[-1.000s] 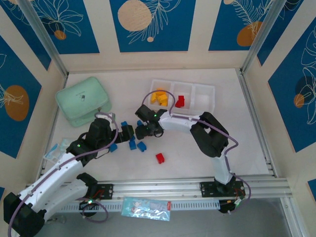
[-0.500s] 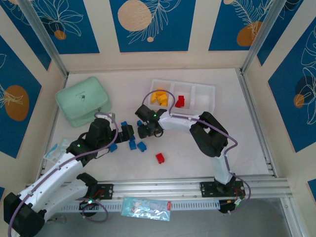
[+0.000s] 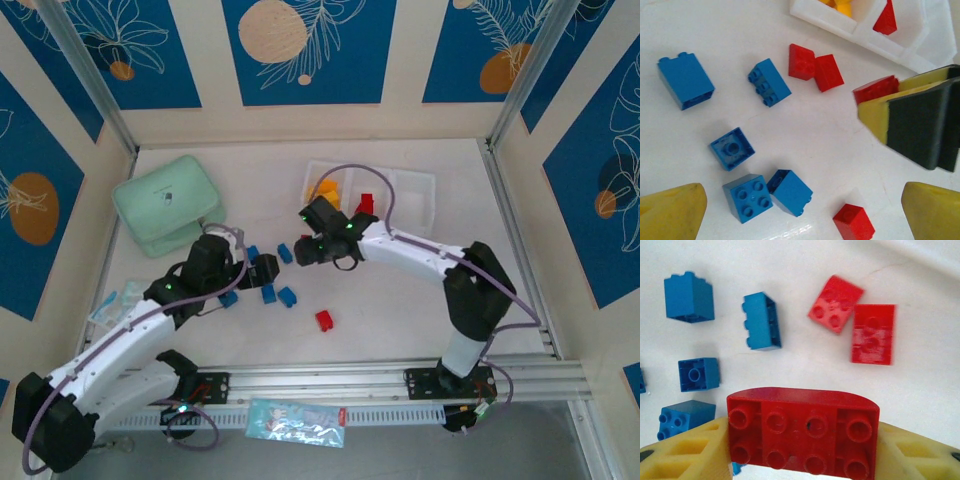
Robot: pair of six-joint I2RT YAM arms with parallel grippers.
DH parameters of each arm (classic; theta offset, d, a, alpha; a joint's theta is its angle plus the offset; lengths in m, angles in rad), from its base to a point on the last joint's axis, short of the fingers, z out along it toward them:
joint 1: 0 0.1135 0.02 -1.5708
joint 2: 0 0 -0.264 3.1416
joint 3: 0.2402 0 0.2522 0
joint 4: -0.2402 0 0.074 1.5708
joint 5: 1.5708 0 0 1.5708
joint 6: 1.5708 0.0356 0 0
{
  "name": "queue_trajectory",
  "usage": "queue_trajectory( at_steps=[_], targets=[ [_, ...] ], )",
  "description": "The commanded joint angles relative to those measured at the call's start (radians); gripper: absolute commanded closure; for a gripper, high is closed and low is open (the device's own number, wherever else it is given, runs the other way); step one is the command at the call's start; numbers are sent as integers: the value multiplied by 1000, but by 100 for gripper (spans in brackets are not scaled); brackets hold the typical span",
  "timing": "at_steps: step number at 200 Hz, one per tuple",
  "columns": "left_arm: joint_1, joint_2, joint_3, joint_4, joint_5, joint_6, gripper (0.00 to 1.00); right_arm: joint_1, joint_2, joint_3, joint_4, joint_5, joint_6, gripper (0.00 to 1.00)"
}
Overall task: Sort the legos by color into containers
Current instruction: Place the lego in the container.
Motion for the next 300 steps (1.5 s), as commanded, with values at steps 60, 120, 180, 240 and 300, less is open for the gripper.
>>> queue_trajectory(
  at_steps=[60, 120, 180, 240, 300],
  targets=[
    [-37, 160, 114, 130, 74, 0, 1, -261, -90, -6, -69, -8, -72, 44],
    [-74, 275, 180, 181, 48, -15, 1, -393, 71, 182, -54, -8, -127, 44],
    [-74, 328, 224, 201, 30, -16, 1, -471, 320, 457, -99, 13, -162, 44],
    [-74, 354, 240, 207, 36, -17, 1, -486, 397, 569, -128, 14, -184, 38],
    [-74, 331, 246, 205, 47, -9, 1, -464, 242, 435, -101, 1, -185, 30]
  ],
)
